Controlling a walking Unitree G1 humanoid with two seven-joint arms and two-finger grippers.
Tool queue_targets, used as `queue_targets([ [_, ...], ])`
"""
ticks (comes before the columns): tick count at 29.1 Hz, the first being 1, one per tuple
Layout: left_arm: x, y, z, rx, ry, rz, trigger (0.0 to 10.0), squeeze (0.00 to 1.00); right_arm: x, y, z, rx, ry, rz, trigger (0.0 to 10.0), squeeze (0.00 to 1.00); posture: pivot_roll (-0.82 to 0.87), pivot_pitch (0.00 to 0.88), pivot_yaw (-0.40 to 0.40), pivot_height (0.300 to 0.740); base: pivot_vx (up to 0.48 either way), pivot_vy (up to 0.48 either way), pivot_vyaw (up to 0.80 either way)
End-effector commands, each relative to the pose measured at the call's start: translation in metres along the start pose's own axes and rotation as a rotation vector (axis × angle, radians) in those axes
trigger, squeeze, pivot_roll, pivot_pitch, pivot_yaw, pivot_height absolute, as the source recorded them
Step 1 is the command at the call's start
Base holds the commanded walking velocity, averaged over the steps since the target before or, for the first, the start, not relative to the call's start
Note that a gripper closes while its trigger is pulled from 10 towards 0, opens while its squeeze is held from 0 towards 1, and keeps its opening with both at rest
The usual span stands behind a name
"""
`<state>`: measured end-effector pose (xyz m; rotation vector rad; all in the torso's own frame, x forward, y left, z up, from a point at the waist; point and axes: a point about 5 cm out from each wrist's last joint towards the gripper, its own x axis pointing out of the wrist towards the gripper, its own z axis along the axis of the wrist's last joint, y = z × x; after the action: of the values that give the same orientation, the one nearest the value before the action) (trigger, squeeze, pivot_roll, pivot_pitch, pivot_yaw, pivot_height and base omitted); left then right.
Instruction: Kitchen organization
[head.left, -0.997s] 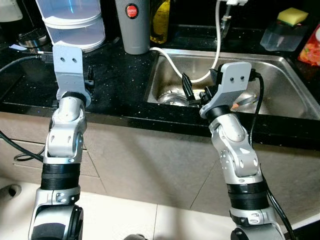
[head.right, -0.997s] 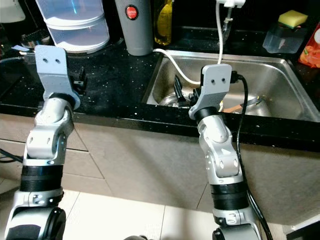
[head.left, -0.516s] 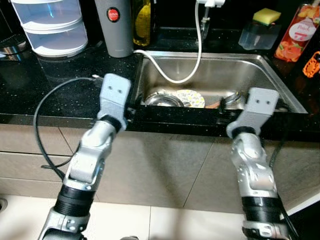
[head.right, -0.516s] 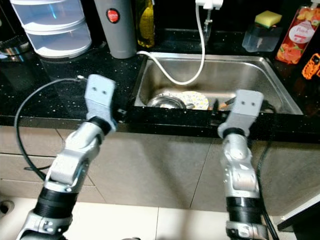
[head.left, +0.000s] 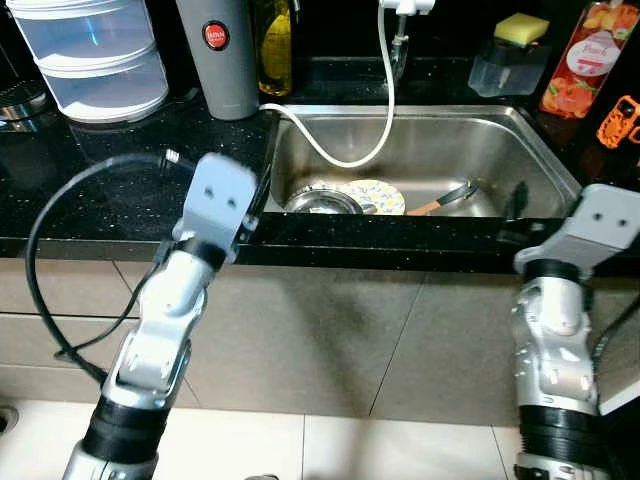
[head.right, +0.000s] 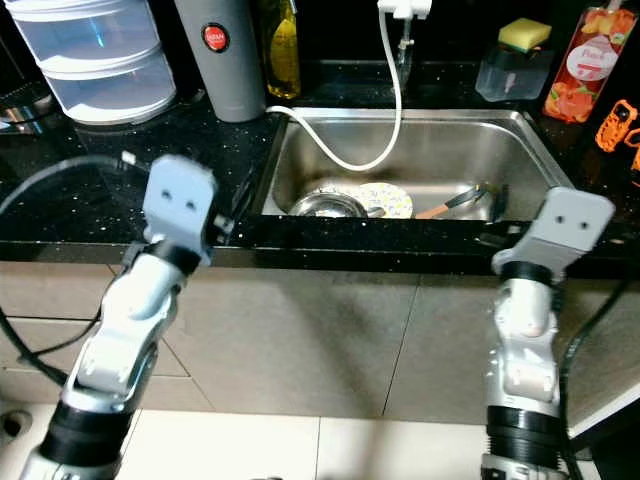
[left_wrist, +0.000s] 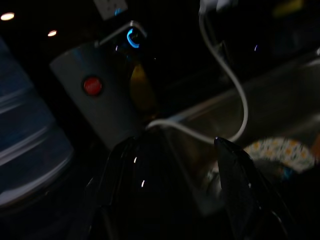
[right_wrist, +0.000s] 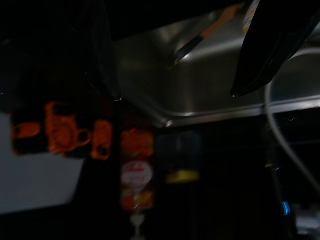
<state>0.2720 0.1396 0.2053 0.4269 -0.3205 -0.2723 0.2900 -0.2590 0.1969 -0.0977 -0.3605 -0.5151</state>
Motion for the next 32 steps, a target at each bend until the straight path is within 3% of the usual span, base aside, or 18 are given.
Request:
queue_targets([
  [1, -0.013, -0.010, -0.004, 0.041, 0.011, -0.081, 10.0, 0.00, -0.002, -0.018, -0.016, -0.073, 0.049, -0.107, 10.0, 0.00, 0.07, 0.001, 0.009, 0.740, 0.000, 0.000, 0.00],
  [2, -0.013, -0.010, -0.004, 0.041, 0.011, -0.081, 10.0, 0.00, -0.002, -0.018, -0.016, -0.073, 0.049, -0.107, 10.0, 0.00, 0.07, 0.001, 0.009, 0.740, 0.000, 0.000, 0.00],
  [7, -0.049, -0.029, -0.020, 0.043, 0.098, -0.138, 10.0, 0.00, -0.011, -0.055, -0.052, -0.210, 0.178, -0.266, 10.0, 0.00, 0.08, 0.009, -0.007, 0.740, 0.000, 0.000, 0.00],
  [8, -0.049, -0.029, -0.020, 0.043, 0.098, -0.138, 10.0, 0.00, -0.011, -0.055, -0.052, -0.210, 0.178, -0.266, 10.0, 0.00, 0.08, 0.009, -0.007, 0.740, 0.000, 0.000, 0.00],
  [11, -0.082, -0.035, -0.047, 0.030, 0.235, -0.081, 10.0, 0.00, -0.019, -0.073, -0.075, -0.366, 0.272, -0.289, 10.0, 0.00, 0.09, 0.018, -0.020, 0.740, 0.000, 0.000, 0.00],
  [13, -0.095, -0.036, -0.058, 0.012, 0.300, -0.053, 10.0, 0.00, -0.025, -0.077, -0.087, -0.402, 0.325, -0.277, 10.0, 0.00, 0.10, 0.020, -0.022, 0.740, 0.000, 0.000, 0.00],
  [15, -0.102, -0.037, -0.067, -0.004, 0.348, -0.029, 10.0, 0.00, -0.031, -0.076, -0.097, -0.424, 0.363, -0.241, 10.0, 0.00, 0.11, 0.022, -0.030, 0.740, 0.000, 0.000, 0.00],
  [16, -0.115, -0.038, -0.079, -0.015, 0.416, -0.008, 10.0, 0.00, -0.040, -0.073, -0.111, -0.466, 0.408, -0.188, 10.0, 0.00, 0.11, 0.024, -0.033, 0.740, 0.000, 0.000, 0.00],
  [18, -0.119, -0.039, -0.083, -0.013, 0.438, -0.006, 10.0, 0.00, -0.044, -0.071, -0.115, -0.485, 0.420, -0.168, 10.0, 0.00, 0.12, 0.027, -0.041, 0.740, 0.000, 0.000, 0.00],
  [21, -0.140, -0.043, -0.104, -0.032, 0.544, 0.010, 10.0, 0.00, -0.062, -0.058, -0.135, -0.521, 0.497, -0.049, 10.0, 0.00, 0.12, 0.027, -0.046, 0.740, 0.000, 0.000, 0.00],
  [22, -0.140, -0.043, -0.104, -0.032, 0.544, 0.010, 10.0, 0.00, -0.062, -0.058, -0.135, -0.521, 0.497, -0.049, 10.0, 0.00, 0.12, 0.027, -0.046, 0.740, 0.000, 0.000, 0.00],
  [25, -0.160, -0.045, -0.124, -0.107, 0.668, 0.079, 10.0, 0.00, -0.085, -0.041, -0.157, -0.539, 0.595, 0.111, 10.0, 0.00, 0.12, 0.028, -0.048, 0.740, 0.000, 0.000, 0.00],
  [26, -0.160, -0.045, -0.124, -0.107, 0.668, 0.079, 10.0, 0.00, -0.085, -0.041, -0.157, -0.539, 0.595, 0.111, 10.0, 0.00, 0.12, 0.028, -0.048, 0.740, 0.000, 0.000, 0.00],
  [28, -0.177, -0.049, -0.146, -0.210, 0.790, 0.155, 10.0, 0.00, -0.111, -0.022, -0.173, -0.526, 0.692, 0.294, 10.0, 0.00, 0.12, 0.030, -0.058, 0.740, 0.000, 0.000, 0.00],
  [31, -0.202, -0.054, -0.178, -0.315, 0.958, 0.249, 10.0, 0.00, -0.149, -0.007, -0.193, -0.487, 0.856, 0.500, 10.0, 0.00, 0.12, 0.026, -0.076, 0.740, 0.000, 0.000, 0.00],
  [32, -0.202, -0.054, -0.178, -0.315, 0.958, 0.249, 10.0, 0.00, -0.149, -0.007, -0.193, -0.487, 0.856, 0.500, 10.0, 0.00, 0.12, 0.026, -0.076, 0.740, 0.000, 0.000, 0.00],
])
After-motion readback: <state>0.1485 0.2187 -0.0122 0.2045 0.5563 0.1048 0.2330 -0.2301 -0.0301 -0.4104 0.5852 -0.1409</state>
